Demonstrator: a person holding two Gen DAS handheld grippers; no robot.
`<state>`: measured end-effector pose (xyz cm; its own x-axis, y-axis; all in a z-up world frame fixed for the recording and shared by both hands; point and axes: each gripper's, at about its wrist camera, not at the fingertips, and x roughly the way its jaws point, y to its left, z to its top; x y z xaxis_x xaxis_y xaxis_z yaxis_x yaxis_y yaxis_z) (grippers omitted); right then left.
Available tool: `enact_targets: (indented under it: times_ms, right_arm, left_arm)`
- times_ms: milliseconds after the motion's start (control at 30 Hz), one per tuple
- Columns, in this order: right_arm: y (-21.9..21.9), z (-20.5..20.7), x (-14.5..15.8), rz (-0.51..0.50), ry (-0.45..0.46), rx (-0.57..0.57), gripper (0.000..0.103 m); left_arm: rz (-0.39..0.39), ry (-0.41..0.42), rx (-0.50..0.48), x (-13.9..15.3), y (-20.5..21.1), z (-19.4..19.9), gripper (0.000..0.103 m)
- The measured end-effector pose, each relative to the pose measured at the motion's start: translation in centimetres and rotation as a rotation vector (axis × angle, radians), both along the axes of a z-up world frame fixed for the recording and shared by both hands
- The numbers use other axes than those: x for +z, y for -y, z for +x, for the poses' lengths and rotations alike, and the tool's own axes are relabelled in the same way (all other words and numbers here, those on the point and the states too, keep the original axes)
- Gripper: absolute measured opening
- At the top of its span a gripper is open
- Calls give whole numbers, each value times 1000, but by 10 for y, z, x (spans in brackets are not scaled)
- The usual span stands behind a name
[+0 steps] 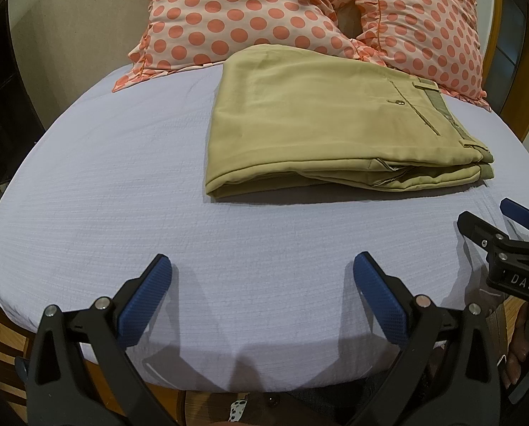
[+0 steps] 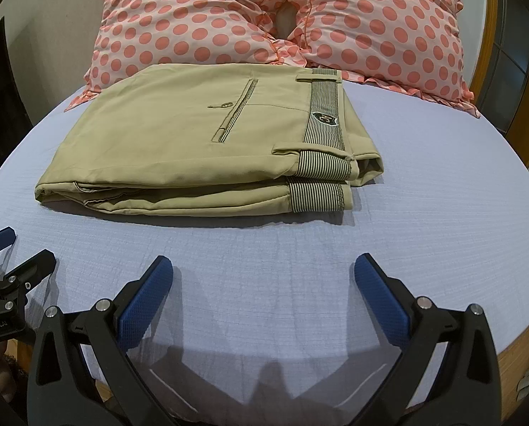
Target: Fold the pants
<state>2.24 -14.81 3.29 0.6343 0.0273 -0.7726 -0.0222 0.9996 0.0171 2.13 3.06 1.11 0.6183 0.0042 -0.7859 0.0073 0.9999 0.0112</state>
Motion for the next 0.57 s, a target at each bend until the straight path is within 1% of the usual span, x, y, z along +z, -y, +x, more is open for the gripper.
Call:
enact_targets:
  times_ms: [567]
  right_arm:
    - [0, 0, 0, 0, 1, 0, 102]
  left_arm:
    - [0, 9, -3, 0, 0, -1, 101]
